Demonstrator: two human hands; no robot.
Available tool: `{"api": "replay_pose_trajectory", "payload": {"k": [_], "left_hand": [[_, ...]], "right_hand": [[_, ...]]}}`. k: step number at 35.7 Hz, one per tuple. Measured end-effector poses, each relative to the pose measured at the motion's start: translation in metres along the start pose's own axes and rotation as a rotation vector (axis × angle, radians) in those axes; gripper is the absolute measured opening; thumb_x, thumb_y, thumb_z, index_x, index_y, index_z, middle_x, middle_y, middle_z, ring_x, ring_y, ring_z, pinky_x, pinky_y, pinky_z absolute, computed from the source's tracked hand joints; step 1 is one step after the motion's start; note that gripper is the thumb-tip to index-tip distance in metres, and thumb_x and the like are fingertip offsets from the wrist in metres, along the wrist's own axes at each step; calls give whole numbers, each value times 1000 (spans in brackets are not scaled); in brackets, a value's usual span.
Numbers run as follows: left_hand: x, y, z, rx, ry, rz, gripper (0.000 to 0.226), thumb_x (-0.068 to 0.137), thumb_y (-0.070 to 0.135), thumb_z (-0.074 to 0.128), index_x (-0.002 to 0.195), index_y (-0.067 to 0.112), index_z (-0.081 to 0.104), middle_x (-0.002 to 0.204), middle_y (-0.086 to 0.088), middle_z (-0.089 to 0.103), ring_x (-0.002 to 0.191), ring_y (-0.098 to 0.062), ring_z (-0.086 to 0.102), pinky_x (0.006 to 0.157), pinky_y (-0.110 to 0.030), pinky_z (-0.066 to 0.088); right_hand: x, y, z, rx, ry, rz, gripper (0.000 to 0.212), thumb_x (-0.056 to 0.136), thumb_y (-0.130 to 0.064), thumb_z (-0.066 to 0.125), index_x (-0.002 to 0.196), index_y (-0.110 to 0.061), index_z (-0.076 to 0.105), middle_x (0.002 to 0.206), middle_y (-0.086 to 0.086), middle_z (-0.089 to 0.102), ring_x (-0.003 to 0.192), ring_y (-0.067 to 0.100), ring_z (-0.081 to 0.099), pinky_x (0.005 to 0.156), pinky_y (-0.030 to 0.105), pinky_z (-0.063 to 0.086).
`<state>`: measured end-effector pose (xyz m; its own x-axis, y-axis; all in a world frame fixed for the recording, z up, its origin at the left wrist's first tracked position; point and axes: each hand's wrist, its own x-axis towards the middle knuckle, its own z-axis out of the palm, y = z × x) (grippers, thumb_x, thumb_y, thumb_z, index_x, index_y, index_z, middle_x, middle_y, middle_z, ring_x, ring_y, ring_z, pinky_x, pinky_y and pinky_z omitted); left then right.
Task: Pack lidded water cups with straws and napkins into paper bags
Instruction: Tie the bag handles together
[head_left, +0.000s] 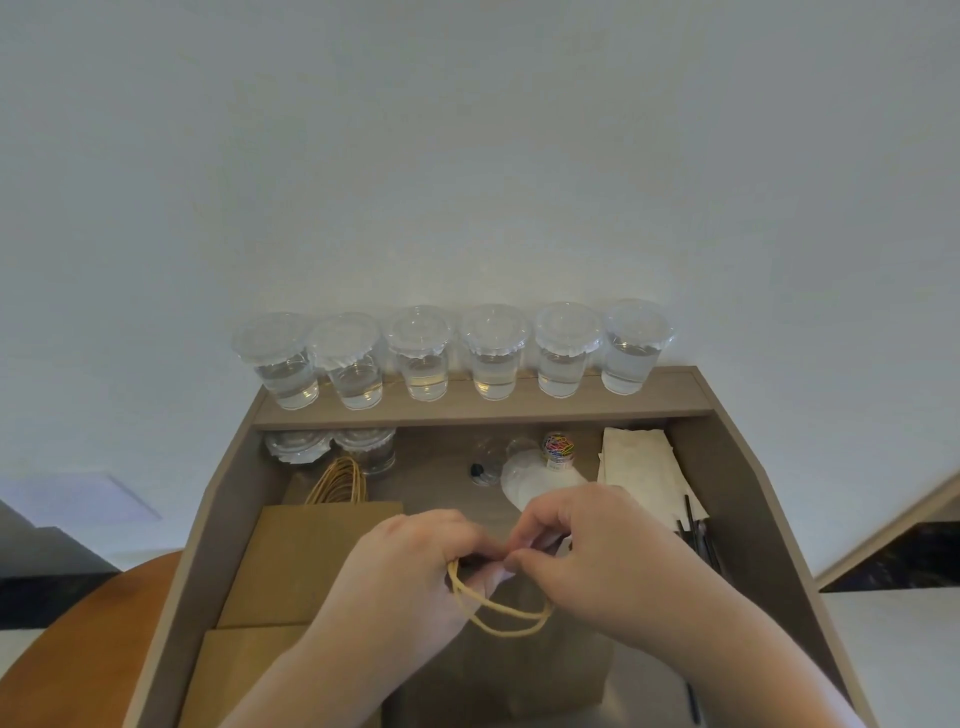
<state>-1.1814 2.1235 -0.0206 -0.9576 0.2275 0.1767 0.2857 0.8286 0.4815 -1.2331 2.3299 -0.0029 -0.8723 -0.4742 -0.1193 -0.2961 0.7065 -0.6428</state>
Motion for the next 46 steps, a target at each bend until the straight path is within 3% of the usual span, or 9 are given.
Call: {"api": "replay_pose_trajectory", "payload": {"k": [6,13,18,23,31,37,41,44,46], "left_hand": [[-1,-3,0,-13,6,11,14,91,53,70,103,47,75,90,27,68,87,4,63,70,-17,51],[-1,-4,4,-16,-15,27,29,91,63,58,102,44,77,88,26,68,87,3,63,70,-10,46],[-2,-7,3,29,-21,19,26,89,63,62,99,42,75,89,26,67,87,2,62,78,-22,52],[-3,-9,1,90,-73,34,28,95,62,58,107,44,75,93,25,68,94,2,60,84,-26,50],[-4,-7,1,91,-64,18,21,98,56,61,112,50,76,96,18,70,96,-6,64,82,-27,50],[-5,-11,4,64,-24,-4,22,96,56,64,106,43,79,94,22,71,94,-2,64,82,-25,51],[-14,-24,1,55,-3,-34,30,89,59,69,116,45,70,105,33,61,101,8,57,90,-16,49],[-26,-40,-2,-38,-48,-97,42,86,58,67,126,57,56,117,37,55,113,13,54,91,-12,49],[-31,-50,-3,-163,-60,-147,42,87,52,73,123,64,55,118,38,60,114,14,57,88,-8,51]], "right_hand": [[-3,0,5,-4,46,-10,5,88,-41,75,90,-42,79,88,-39,69,89,-16,64,65,4,46],[1,2,12,-14,54,3,6,91,-40,75,93,-44,79,80,-32,70,87,-15,63,63,10,46],[0,6,7,-22,39,7,9,91,-39,75,87,-46,79,87,-44,65,88,-17,62,62,7,48],[-3,4,9,-78,-2,29,8,94,-38,73,88,-41,78,81,-27,71,82,-7,67,73,13,56],[0,3,8,-173,-16,35,11,91,-43,71,98,-39,78,85,-23,71,84,-2,67,81,26,62],[7,8,2,-165,-65,-40,24,93,-59,63,97,-41,79,83,-25,71,85,-6,66,78,19,55],[-3,22,-17,61,8,-11,35,100,-67,47,103,-45,74,102,-28,74,99,-7,66,91,26,53],[-24,39,-25,211,-12,-5,23,107,-41,54,117,-52,71,121,-28,71,118,-6,63,101,25,48],[-37,46,-20,177,-29,-27,34,98,-36,60,127,-55,64,130,-28,68,127,-5,59,105,22,43]]}}
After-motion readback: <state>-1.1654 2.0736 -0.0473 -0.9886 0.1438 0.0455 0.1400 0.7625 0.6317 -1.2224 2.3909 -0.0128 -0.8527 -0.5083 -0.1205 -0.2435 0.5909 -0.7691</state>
